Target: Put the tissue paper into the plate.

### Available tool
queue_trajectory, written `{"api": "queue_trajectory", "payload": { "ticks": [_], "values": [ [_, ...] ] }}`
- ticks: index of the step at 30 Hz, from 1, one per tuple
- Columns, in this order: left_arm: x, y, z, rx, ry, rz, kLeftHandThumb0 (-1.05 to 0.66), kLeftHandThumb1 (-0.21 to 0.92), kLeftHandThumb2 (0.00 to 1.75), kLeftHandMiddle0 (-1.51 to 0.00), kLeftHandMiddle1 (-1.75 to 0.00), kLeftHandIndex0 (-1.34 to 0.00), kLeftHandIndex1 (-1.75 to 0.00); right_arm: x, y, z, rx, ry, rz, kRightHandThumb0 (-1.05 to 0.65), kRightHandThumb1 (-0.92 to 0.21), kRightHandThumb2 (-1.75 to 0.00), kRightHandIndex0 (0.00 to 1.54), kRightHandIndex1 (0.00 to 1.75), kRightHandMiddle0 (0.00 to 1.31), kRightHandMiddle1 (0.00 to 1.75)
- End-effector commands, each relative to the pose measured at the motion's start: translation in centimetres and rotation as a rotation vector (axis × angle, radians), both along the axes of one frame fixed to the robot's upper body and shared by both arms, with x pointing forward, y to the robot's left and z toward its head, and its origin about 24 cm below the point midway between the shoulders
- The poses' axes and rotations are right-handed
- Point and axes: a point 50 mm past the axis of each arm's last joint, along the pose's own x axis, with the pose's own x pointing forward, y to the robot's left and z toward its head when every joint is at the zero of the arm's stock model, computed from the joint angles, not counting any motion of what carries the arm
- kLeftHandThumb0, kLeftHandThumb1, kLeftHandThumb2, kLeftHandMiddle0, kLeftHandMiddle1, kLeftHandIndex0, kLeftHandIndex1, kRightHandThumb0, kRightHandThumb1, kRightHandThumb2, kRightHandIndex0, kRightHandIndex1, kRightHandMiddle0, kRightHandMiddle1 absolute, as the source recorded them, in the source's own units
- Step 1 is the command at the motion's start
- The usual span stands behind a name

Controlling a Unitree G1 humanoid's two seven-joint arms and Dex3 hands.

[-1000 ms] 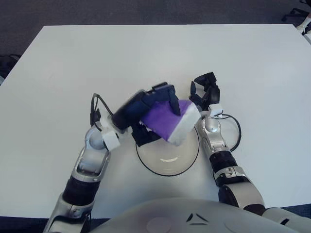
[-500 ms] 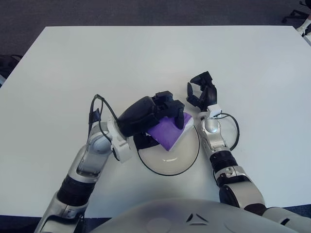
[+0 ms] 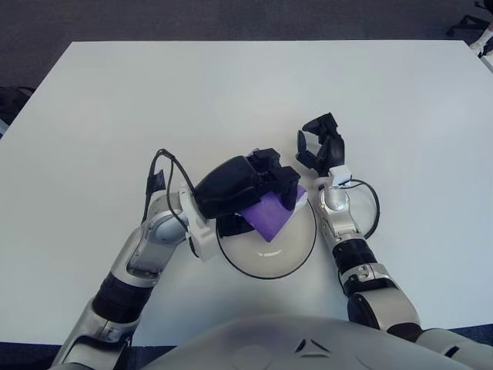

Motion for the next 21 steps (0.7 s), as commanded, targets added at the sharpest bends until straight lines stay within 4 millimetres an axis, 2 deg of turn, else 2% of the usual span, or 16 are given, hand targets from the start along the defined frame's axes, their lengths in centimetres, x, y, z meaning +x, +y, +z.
{"api": "queue_trajectory", "payload": {
  "ticks": [1,3,6,7,8,9,10,11,12,13,15,18,21],
  "values": [
    [-0.5,-0.1,0.1,-0.068,0.055,0.004,-0.01,-0.02,1.68,-0.88,-1.74,-0.65,-1.68,-4.2,-1.9,-7.5,-0.085,0.292,-0.037,-0.39,-0.66,-0.89,0.70,1.30,0.35,1.75],
    [-0.6,0.0,-0.1,-0.089,0.102,0.009,-0.01,0.02,1.63,-0.85,-1.74,-0.63,-1.65,-4.3,-2.0,-7.5,-0.088,0.290,-0.024,-0.39,-0.67,-0.88,0.70,1.30,0.35,1.75],
    [-0.6,0.1,-0.2,-0.093,0.129,0.007,-0.01,0.25,1.35,-0.67,-1.75,-0.52,-1.58,-4.4,-2.1,-7.7,-0.090,0.302,-0.010,-0.39,-0.67,-0.88,0.70,1.30,0.34,1.75],
    [-0.6,0.1,-0.2,-0.091,0.128,0.003,-0.17,0.36,1.26,-0.54,-1.65,-0.42,-1.51,-4.4,-2.1,-7.8,-0.090,0.307,-0.007,-0.39,-0.68,-0.87,0.70,1.30,0.34,1.75],
    [-0.5,0.1,-0.2,-0.089,0.127,0.001,-0.40,0.55,1.07,-0.34,-1.49,-0.27,-1.41,-4.4,-2.1,-7.8,-0.089,0.311,-0.006,-0.38,-0.69,-0.86,0.69,1.31,0.33,1.75],
    [-0.5,0.0,-0.2,-0.093,0.125,-0.007,-0.55,0.67,0.95,-0.22,-1.39,-0.17,-1.34,-4.4,-2.2,-8.0,-0.087,0.316,-0.004,-0.38,-0.69,-0.85,0.69,1.31,0.33,1.75],
    [-0.4,0.0,-0.2,-0.096,0.126,-0.015,-0.61,0.72,0.91,-0.18,-1.25,-0.14,-1.23,-4.4,-2.3,-8.1,-0.084,0.319,-0.002,-0.38,-0.70,-0.85,0.69,1.31,0.33,1.75],
    [-0.3,0.0,-0.3,-0.097,0.127,-0.020,-0.70,0.79,0.87,-0.11,-1.01,-0.09,-1.03,-4.4,-2.4,-8.2,-0.082,0.322,-0.001,-0.38,-0.70,-0.84,0.69,1.31,0.33,1.75],
    [-0.3,0.0,-0.3,-0.098,0.127,-0.024,-0.75,0.84,0.84,-0.07,-0.86,-0.06,-0.89,-4.4,-2.4,-8.2,-0.080,0.323,0.000,-0.38,-0.70,-0.84,0.69,1.31,0.33,1.75],
    [-0.3,0.0,-0.3,-0.093,0.131,-0.028,-0.77,0.86,0.83,-0.06,-0.80,-0.04,-0.85,-4.3,-2.4,-8.3,-0.077,0.326,0.006,-0.38,-0.70,-0.84,0.69,1.31,0.33,1.75],
    [-0.4,0.5,-0.5,-0.079,0.139,-0.033,-0.84,0.89,0.85,-0.02,-0.59,-0.02,-0.63,-4.2,-2.4,-8.5,-0.070,0.328,0.014,-0.38,-0.69,-0.85,0.68,1.32,0.33,1.75],
    [-0.6,1.1,-0.7,-0.056,0.148,-0.037,-0.90,0.91,0.92,-0.01,-0.37,-0.01,-0.37,-4.2,-2.4,-8.6,-0.060,0.325,0.017,-0.39,-0.67,-0.88,0.67,1.33,0.35,1.75],
    [-0.7,1.0,-0.5,-0.036,0.149,-0.053,-0.95,0.92,0.98,0.00,-0.23,0.00,-0.18,-4.3,-2.6,-8.8,-0.051,0.320,0.005,-0.39,-0.65,-0.90,0.66,1.32,0.36,1.75]
  ]
}}
